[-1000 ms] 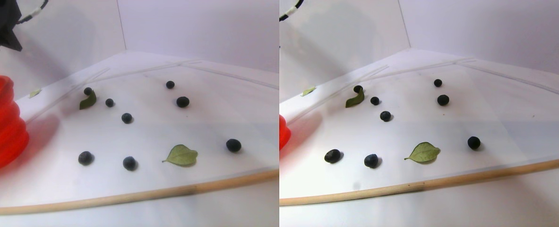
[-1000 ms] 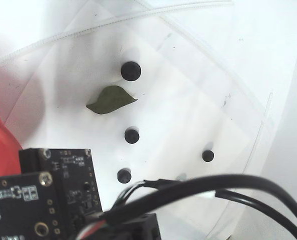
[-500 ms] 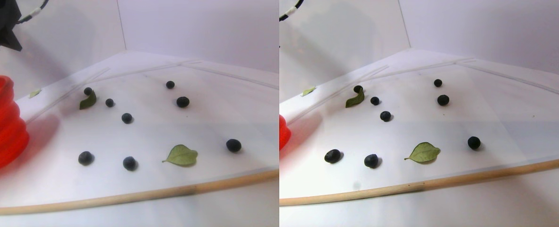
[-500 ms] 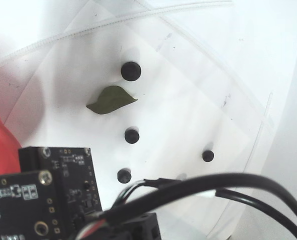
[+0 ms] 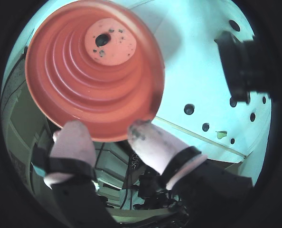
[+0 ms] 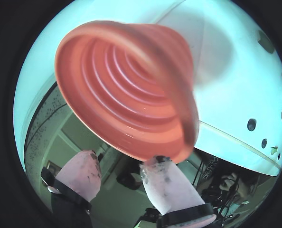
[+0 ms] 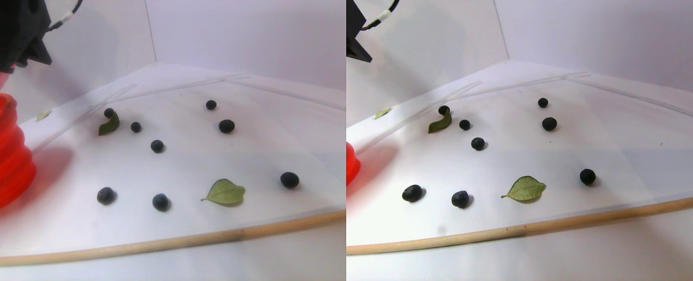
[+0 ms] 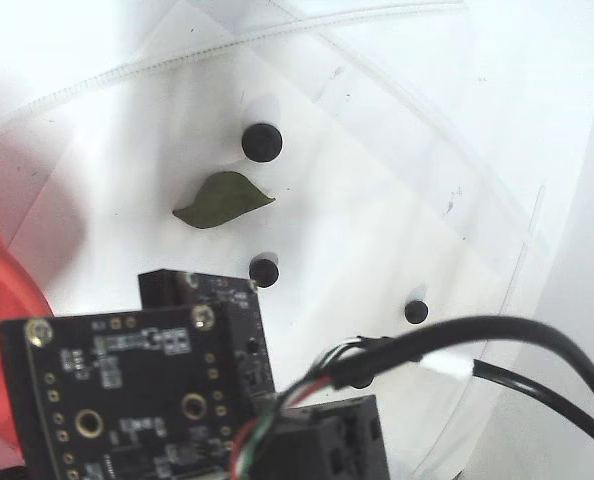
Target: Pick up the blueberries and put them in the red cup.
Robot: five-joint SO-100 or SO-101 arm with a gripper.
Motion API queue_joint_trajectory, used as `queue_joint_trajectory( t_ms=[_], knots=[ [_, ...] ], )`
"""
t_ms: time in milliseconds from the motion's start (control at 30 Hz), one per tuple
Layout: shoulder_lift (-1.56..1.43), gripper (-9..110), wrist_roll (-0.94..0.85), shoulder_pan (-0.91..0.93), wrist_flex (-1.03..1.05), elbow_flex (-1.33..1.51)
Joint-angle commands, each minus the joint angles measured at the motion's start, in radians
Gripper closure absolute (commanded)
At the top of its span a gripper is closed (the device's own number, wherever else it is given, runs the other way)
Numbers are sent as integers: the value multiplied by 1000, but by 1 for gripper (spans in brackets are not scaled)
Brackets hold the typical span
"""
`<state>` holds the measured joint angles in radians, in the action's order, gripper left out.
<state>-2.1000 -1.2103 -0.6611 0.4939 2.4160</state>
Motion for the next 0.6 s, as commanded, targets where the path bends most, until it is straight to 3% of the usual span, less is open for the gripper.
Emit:
queue_joint_trajectory(
  t_ms=[0, 567],
  knots=[
    [-107, 86, -34, 14, 26, -31],
    [-253, 87, -153, 161, 166, -60]
  ],
)
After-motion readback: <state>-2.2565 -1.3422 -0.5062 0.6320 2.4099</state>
